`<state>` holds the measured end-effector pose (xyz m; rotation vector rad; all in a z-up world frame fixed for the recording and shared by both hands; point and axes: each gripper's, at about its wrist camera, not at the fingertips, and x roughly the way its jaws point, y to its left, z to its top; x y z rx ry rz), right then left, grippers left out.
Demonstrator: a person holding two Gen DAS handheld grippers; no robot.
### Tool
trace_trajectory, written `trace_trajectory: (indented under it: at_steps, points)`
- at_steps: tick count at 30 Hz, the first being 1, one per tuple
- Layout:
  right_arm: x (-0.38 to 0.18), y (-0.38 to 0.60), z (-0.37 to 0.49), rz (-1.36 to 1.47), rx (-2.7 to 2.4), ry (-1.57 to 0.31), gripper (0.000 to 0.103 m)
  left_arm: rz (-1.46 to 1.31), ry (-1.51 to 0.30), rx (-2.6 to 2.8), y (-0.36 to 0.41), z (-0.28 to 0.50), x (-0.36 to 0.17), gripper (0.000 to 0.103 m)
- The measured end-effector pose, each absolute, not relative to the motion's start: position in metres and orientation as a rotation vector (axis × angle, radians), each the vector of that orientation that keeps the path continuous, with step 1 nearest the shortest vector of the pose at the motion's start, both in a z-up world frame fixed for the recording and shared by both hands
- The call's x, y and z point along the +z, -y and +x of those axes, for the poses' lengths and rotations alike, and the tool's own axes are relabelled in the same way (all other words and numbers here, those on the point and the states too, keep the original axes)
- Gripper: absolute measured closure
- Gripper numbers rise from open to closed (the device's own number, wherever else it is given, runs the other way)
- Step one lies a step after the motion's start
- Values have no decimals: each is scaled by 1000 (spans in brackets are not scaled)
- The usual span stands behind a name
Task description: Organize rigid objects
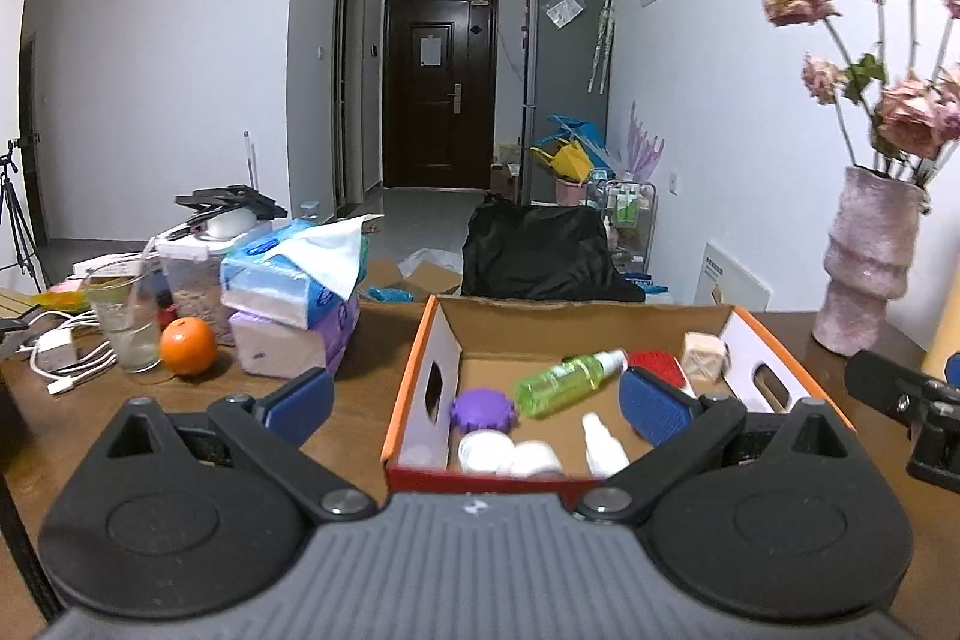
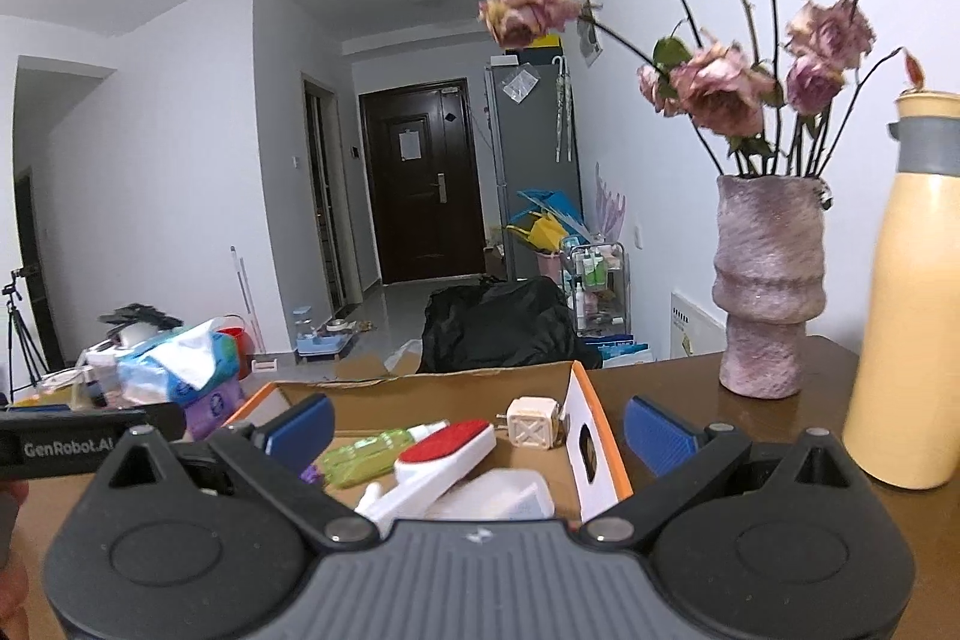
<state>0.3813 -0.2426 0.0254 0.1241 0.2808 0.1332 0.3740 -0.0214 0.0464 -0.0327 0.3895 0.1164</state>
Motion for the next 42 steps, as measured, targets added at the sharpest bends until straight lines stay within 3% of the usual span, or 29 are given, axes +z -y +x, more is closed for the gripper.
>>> trace_trajectory:
  at_steps: [20,42]
  points:
    - [30,241,183,53,164,-350,0,-16,-457,101,30,177,45,0]
    - [30,241,129,47,167,-356,0,-14,-443,83,34,129,48,0]
